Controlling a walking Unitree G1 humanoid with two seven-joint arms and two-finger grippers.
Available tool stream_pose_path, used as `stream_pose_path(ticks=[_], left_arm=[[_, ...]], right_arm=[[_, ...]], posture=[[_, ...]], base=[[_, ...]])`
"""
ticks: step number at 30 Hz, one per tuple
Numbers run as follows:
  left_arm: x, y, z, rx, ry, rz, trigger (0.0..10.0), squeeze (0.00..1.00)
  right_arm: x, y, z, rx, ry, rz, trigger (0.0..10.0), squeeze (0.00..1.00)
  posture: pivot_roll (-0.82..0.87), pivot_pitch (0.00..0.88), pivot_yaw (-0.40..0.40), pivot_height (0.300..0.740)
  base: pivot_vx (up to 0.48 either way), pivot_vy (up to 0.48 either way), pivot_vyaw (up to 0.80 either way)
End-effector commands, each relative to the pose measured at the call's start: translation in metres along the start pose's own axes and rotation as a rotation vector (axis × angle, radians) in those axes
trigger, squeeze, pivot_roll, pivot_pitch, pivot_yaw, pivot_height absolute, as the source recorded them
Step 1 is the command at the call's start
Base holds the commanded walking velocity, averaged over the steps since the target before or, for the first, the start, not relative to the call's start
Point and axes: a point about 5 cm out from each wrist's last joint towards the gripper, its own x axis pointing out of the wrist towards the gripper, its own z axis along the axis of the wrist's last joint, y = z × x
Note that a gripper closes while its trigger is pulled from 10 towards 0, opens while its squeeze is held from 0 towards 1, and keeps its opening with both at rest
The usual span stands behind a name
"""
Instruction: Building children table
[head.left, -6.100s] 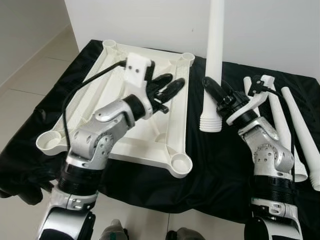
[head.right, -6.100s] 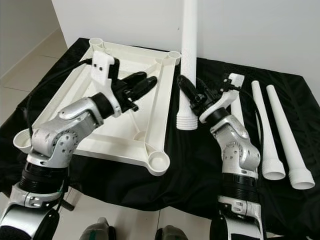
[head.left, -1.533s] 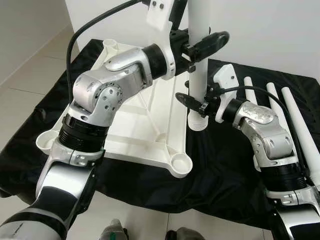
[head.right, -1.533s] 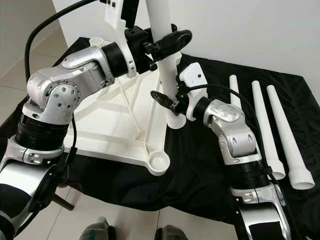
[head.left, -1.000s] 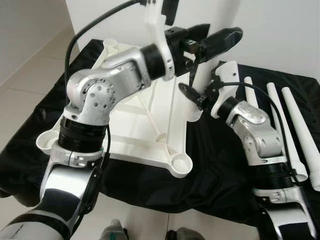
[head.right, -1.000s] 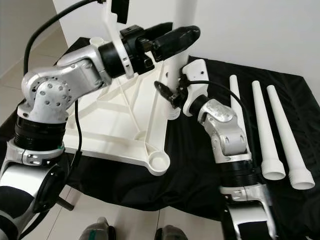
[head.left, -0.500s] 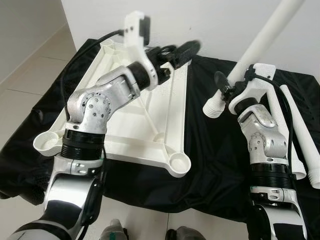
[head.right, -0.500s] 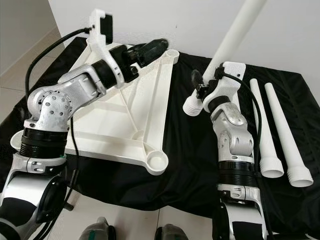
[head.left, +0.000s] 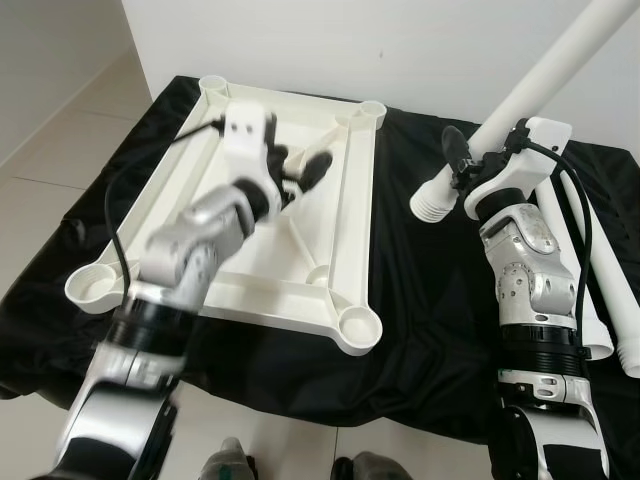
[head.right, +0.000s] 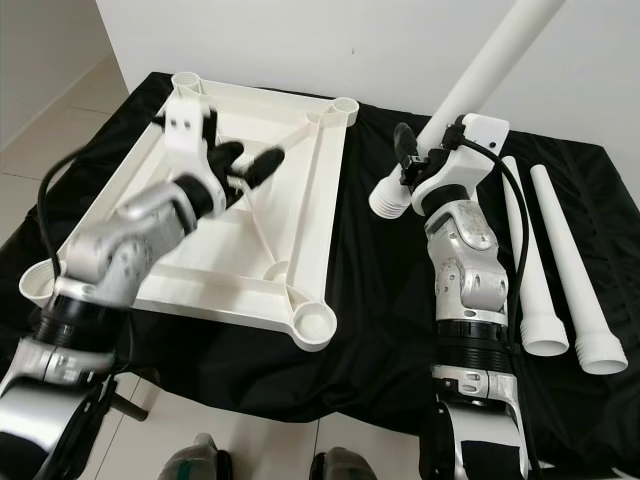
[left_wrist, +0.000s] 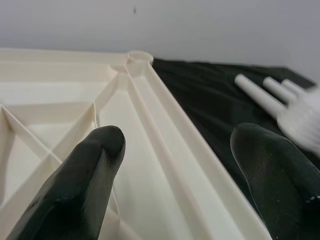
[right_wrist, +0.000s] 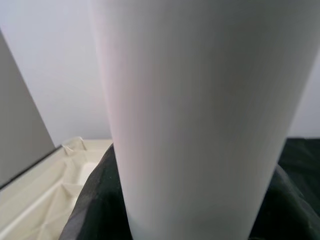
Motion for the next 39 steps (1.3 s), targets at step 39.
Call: stream_pose_path(ticks=[39], left_arm=[[-0.073,-0.012,-0.078,0.509,0.380,-0.732,10.0,0.00]], right_arm=[[0.006,0.006,0.022,-0.056,-0.083,0.164,10.0,0.00]], posture=[[0.01,0.047,-0.046,0.740]], base=[[0.000,0.000,0.00]])
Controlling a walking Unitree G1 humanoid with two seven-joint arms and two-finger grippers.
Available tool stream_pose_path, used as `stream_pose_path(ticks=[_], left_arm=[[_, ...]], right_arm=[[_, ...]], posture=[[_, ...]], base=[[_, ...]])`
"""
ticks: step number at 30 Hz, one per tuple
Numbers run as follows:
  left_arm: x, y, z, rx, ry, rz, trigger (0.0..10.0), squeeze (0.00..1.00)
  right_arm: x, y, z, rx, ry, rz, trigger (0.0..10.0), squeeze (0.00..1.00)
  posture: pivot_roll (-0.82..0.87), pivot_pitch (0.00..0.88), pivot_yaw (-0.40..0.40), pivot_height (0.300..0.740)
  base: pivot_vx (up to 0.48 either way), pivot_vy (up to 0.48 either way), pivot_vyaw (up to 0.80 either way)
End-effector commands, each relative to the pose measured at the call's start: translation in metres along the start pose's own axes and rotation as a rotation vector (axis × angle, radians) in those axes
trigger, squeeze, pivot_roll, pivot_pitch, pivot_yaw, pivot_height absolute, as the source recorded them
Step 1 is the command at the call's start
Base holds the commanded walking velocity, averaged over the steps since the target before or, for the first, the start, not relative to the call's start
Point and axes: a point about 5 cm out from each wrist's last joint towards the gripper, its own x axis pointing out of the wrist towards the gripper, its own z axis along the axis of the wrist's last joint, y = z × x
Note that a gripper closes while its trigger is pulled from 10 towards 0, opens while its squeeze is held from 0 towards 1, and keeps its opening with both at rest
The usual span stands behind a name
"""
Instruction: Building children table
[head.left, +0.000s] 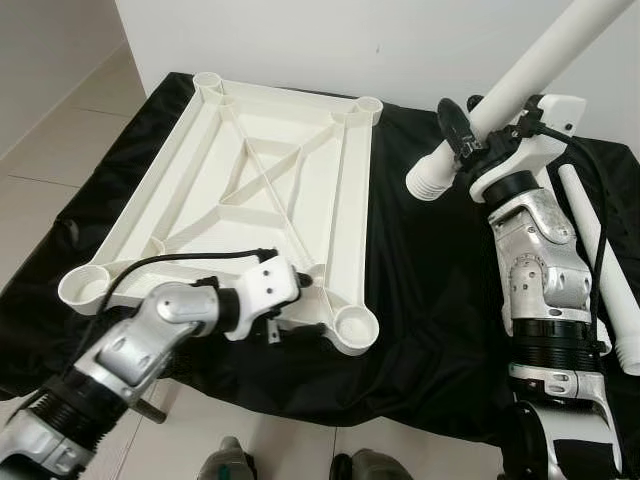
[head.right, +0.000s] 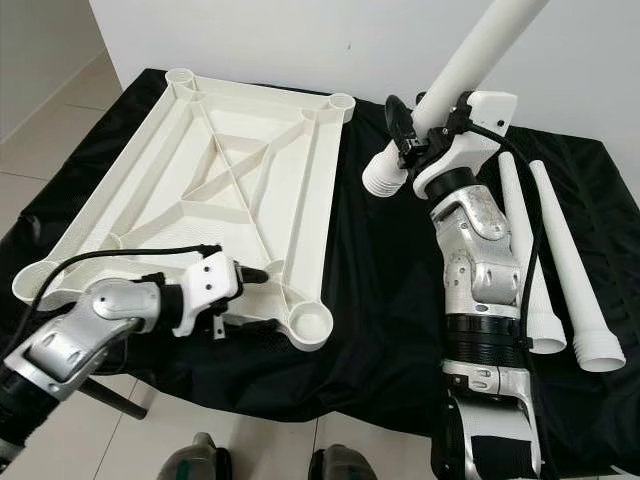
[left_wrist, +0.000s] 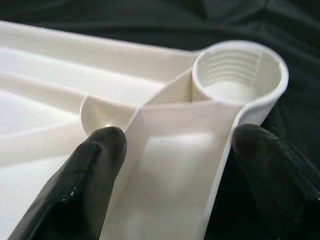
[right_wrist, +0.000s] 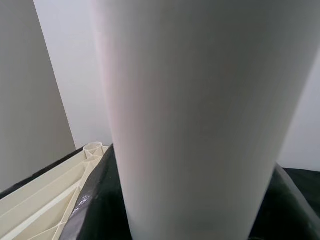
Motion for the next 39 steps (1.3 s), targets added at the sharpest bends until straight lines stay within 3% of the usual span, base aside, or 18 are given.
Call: stream_pose_path(ticks=[1,8,20,21,22,23,27,28,30,31,32,33,39], left_arm=[[-0.001,0.001,-0.008,0.043,0.061,-0.040,10.0,0.00],[0.000,0.012,-0.021,0.120,0.170,-0.007,10.0,0.00],[0.000,0.008,-0.026,0.090,0.211,-0.120,10.0,0.00],[-0.001,0.004,-0.028,0.078,0.214,-0.158,7.9,0.00],[-0.002,0.000,-0.029,0.069,0.217,-0.194,1.9,0.00],[-0.002,-0.003,-0.030,0.058,0.220,-0.225,0.0,0.00],[-0.002,-0.005,-0.031,0.052,0.224,-0.251,0.0,0.00],[-0.002,-0.005,-0.031,0.052,0.230,-0.259,0.9,0.00],[-0.002,-0.005,-0.031,0.052,0.233,-0.264,0.9,0.00],[-0.002,-0.005,-0.031,0.062,0.239,-0.273,7.0,0.00],[-0.002,-0.005,-0.031,0.062,0.239,-0.273,7.0,0.00],[-0.001,-0.004,-0.031,0.073,0.245,-0.273,10.0,0.00],[0.001,-0.001,-0.030,0.093,0.255,-0.276,10.0,0.00]], right_arm=[[0.003,-0.001,0.008,-0.010,-0.032,0.010,10.0,0.00],[0.003,-0.001,0.007,-0.010,-0.029,0.013,10.0,0.00],[0.004,-0.005,0.010,-0.028,-0.030,0.007,10.0,0.00],[0.004,-0.006,0.010,-0.031,-0.030,0.004,10.0,0.00],[0.003,-0.006,0.010,-0.034,-0.031,0.000,10.0,0.00],[0.003,-0.007,0.010,-0.036,-0.032,-0.004,10.0,0.00],[0.002,-0.008,0.011,-0.038,-0.033,-0.007,10.0,0.00],[0.002,-0.009,0.011,-0.041,-0.033,-0.011,10.0,0.00],[0.002,-0.009,0.011,-0.043,-0.033,-0.014,10.0,0.00],[0.002,-0.010,0.011,-0.044,-0.033,-0.017,10.0,0.00],[0.002,-0.010,0.011,-0.044,-0.033,-0.017,10.0,0.00],[0.001,-0.010,0.011,-0.044,-0.034,-0.019,10.0,0.00],[0.002,-0.010,0.011,-0.045,-0.035,-0.022,10.0,0.00]], posture=[[0.01,0.048,-0.047,0.740],[0.01,0.048,-0.050,0.740],[0.00,0.048,-0.038,0.740],[0.00,0.049,-0.035,0.740],[0.00,0.049,-0.031,0.740],[0.00,0.049,-0.031,0.740],[0.00,0.049,-0.031,0.740],[0.00,0.049,-0.025,0.740],[0.00,0.049,-0.025,0.740],[-0.01,0.048,-0.023,0.740],[-0.01,0.048,-0.023,0.740],[-0.01,0.048,-0.023,0.740],[-0.01,0.044,-0.020,0.740]], base=[[0.000,0.000,0.00],[0.000,0.000,0.00],[0.000,0.000,0.00],[0.000,0.000,0.00],[0.000,0.000,0.00],[0.000,0.000,0.00],[0.000,0.000,0.00],[0.000,0.000,0.00],[0.000,0.000,0.00],[0.000,0.000,0.00],[0.000,0.000,0.00],[0.000,0.000,0.00],[0.000,0.000,0.00]])
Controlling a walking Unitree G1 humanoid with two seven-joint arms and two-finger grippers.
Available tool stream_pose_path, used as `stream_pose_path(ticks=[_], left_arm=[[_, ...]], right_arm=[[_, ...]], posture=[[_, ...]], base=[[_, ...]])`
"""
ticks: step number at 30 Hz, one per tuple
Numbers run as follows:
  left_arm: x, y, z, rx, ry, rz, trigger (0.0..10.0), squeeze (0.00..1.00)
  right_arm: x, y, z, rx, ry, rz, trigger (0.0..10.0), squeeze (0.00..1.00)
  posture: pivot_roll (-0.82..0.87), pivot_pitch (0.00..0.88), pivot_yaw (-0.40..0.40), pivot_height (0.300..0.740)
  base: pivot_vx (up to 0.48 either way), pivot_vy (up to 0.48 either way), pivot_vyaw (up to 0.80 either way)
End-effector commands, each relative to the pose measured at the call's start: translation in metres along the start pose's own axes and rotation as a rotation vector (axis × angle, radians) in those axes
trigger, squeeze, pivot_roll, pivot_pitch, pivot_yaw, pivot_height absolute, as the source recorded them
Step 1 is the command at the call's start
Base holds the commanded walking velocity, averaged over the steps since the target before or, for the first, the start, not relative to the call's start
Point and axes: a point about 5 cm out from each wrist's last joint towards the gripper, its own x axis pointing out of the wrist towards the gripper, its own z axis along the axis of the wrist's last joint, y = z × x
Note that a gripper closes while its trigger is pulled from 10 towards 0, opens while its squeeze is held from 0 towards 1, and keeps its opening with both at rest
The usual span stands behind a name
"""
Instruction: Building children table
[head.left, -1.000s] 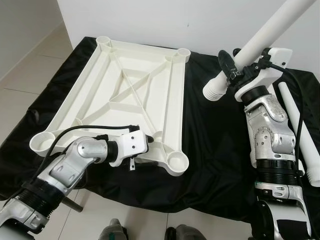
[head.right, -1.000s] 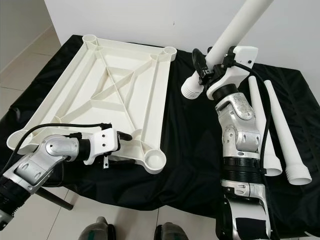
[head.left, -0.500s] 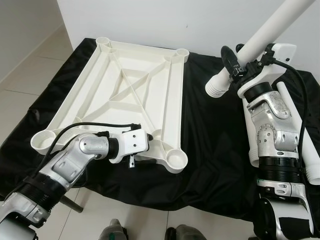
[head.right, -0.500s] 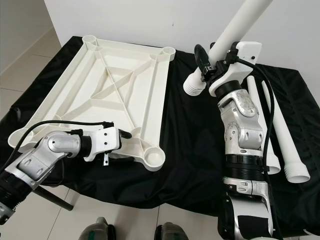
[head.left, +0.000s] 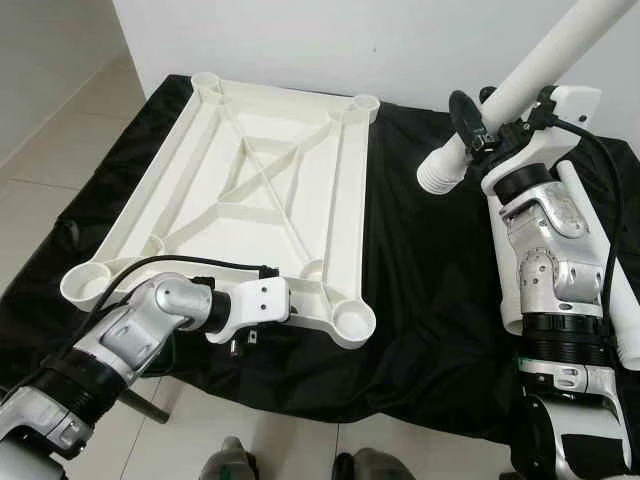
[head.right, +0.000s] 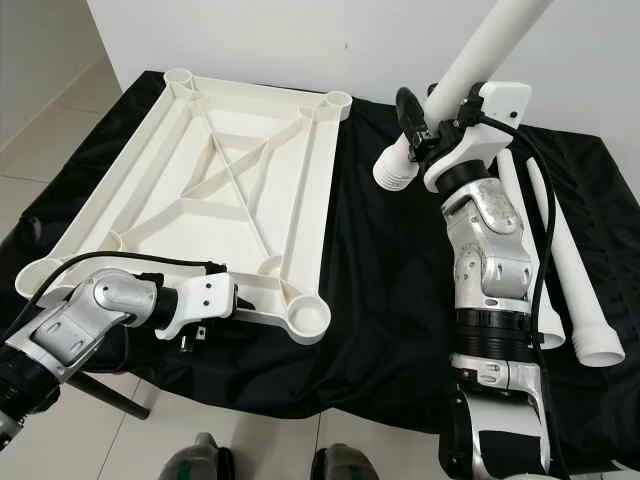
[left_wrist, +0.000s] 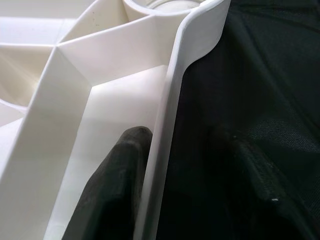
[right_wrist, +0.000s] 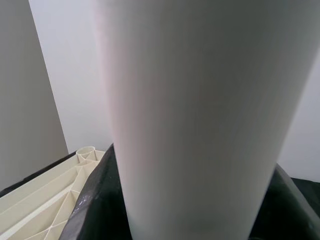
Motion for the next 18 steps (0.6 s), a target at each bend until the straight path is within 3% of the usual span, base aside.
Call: stream_pose_path(ticks=[1,2,3,4,9,10,18], left_arm=[[0.005,-0.003,-0.005,-0.005,0.053,-0.065,6.9,0.00],[0.005,-0.003,-0.005,-0.005,0.053,-0.065,6.9,0.00],[0.006,0.001,-0.001,-0.003,0.045,-0.061,4.2,0.00],[0.007,0.004,0.003,-0.011,0.029,-0.056,0.0,0.00],[0.010,0.012,0.014,-0.016,-0.016,-0.049,0.0,0.00],[0.011,0.015,0.018,-0.007,-0.025,-0.045,10.0,0.00],[0.023,0.022,0.031,0.002,-0.055,-0.028,10.0,0.00]], right_arm=[[0.000,-0.004,0.002,-0.005,-0.020,-0.015,10.0,0.00],[0.000,-0.004,0.002,-0.005,-0.020,-0.015,10.0,0.00],[0.000,-0.003,0.002,-0.005,-0.021,-0.015,10.0,0.00],[0.000,-0.003,0.002,-0.005,-0.021,-0.016,10.0,0.00],[0.000,-0.003,0.002,-0.004,-0.021,-0.018,10.0,0.00],[-0.001,-0.003,0.002,-0.004,-0.021,-0.019,10.0,0.00],[-0.001,-0.003,0.001,-0.009,-0.023,-0.025,10.0,0.00]], posture=[[0.00,0.043,-0.018,0.740],[0.00,0.043,-0.018,0.740],[0.00,0.043,-0.018,0.740],[0.00,0.042,-0.016,0.740],[0.00,0.043,-0.015,0.740],[0.00,0.043,-0.013,0.740],[-0.01,0.041,-0.002,0.740]], base=[[0.000,0.000,0.00],[0.000,0.000,0.00],[0.000,0.000,0.00],[0.000,0.000,0.00],[0.000,0.000,0.00],[0.000,0.000,0.00],[0.000,0.000,0.00]])
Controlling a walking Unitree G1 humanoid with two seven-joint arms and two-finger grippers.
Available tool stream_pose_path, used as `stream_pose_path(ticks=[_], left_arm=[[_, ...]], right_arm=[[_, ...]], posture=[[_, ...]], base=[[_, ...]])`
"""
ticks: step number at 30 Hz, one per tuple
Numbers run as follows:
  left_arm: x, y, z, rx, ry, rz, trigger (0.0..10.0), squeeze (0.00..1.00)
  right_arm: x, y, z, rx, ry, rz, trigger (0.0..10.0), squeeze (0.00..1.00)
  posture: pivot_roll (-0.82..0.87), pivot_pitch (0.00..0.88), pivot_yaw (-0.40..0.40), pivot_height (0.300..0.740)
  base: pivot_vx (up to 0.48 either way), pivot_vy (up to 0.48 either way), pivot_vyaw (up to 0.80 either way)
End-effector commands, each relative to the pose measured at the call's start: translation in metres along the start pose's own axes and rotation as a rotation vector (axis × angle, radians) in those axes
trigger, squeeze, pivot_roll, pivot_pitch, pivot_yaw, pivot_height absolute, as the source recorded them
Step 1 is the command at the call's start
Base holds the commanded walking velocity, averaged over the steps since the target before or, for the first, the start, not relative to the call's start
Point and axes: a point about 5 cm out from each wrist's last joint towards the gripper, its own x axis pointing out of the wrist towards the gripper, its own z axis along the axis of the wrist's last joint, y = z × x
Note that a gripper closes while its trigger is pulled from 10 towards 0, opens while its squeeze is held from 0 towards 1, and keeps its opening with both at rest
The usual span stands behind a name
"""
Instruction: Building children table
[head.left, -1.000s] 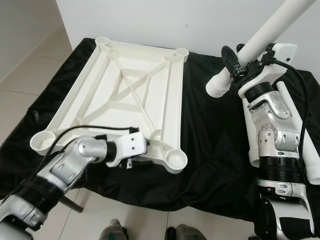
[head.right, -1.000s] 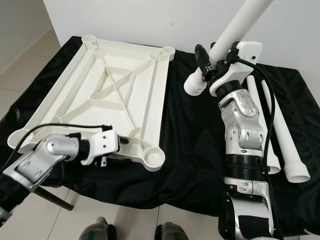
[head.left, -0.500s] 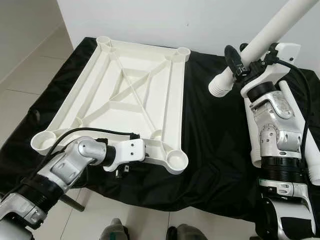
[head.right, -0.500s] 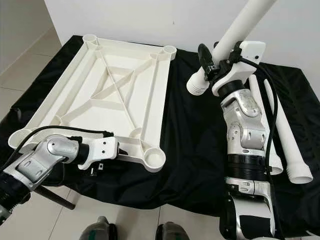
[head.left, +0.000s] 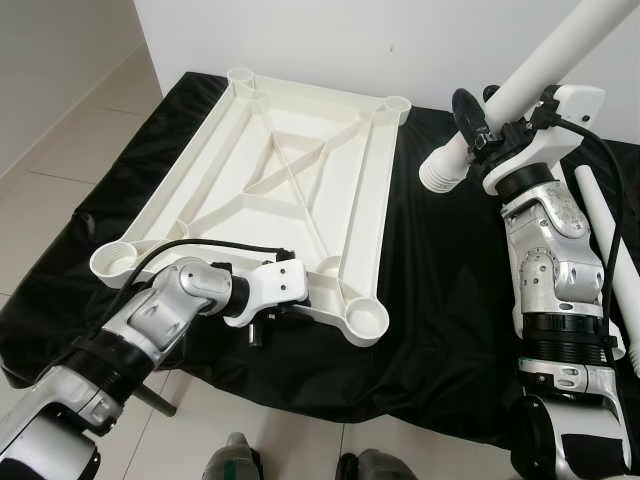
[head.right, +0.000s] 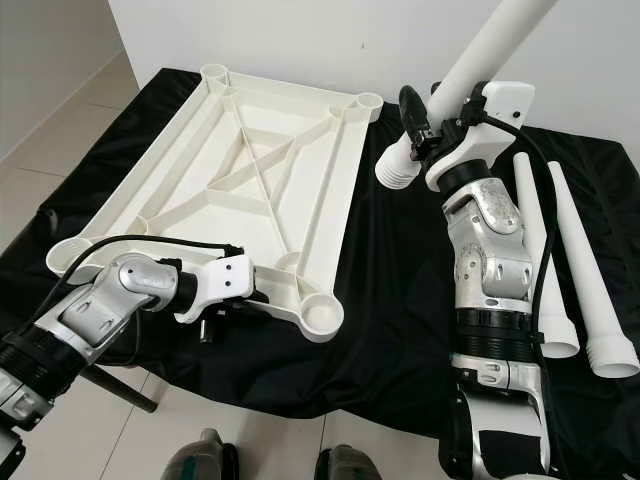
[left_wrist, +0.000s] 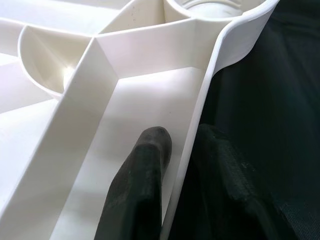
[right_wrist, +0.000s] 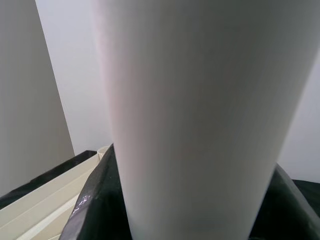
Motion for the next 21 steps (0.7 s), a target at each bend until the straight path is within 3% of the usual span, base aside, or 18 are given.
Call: stream_pose_path(ticks=[1,4,7,9,12,15,19,21], left_arm=[[0.006,0.000,0.013,0.043,-0.028,-0.041,10.0,0.00],[0.013,0.007,0.019,0.008,-0.038,0.021,10.0,0.00],[0.023,0.022,0.032,-0.148,-0.098,0.157,10.0,0.00],[0.023,0.022,0.032,-0.148,-0.098,0.157,10.0,0.00],[0.026,0.025,0.040,-0.212,-0.132,0.209,10.0,0.00],[0.024,0.033,0.048,-0.313,-0.152,0.347,10.0,0.00],[0.022,0.031,0.053,-0.395,-0.184,0.406,10.0,0.00],[0.022,0.027,0.053,-0.397,-0.183,0.407,10.0,0.00]], right_arm=[[-0.001,-0.001,0.000,-0.005,-0.011,-0.009,10.0,0.00],[-0.001,-0.002,0.001,-0.007,-0.014,-0.013,10.0,0.00],[-0.003,-0.003,0.001,-0.011,-0.016,-0.023,10.0,0.00],[-0.003,-0.003,0.001,-0.011,-0.016,-0.023,10.0,0.00],[-0.004,-0.003,0.001,-0.013,-0.016,-0.026,10.0,0.00],[-0.006,-0.003,0.001,-0.018,-0.016,-0.033,10.0,0.00],[-0.007,-0.003,0.001,-0.019,-0.017,-0.040,10.0,0.00],[-0.008,-0.004,0.001,-0.020,-0.017,-0.041,10.0,0.00]], posture=[[-0.01,0.041,-0.002,0.740],[-0.01,0.042,0.002,0.740],[-0.02,0.044,0.008,0.740],[-0.02,0.044,0.008,0.740],[-0.02,0.049,0.014,0.740],[-0.02,0.052,0.019,0.740],[-0.02,0.054,0.021,0.740],[-0.02,0.054,0.022,0.740]], base=[[0.000,0.000,0.00],[0.000,0.000,0.00],[0.000,0.000,0.00],[0.000,0.000,0.00],[0.000,0.000,0.00],[0.000,0.000,0.00],[0.000,0.000,0.00],[0.000,0.000,0.00]])
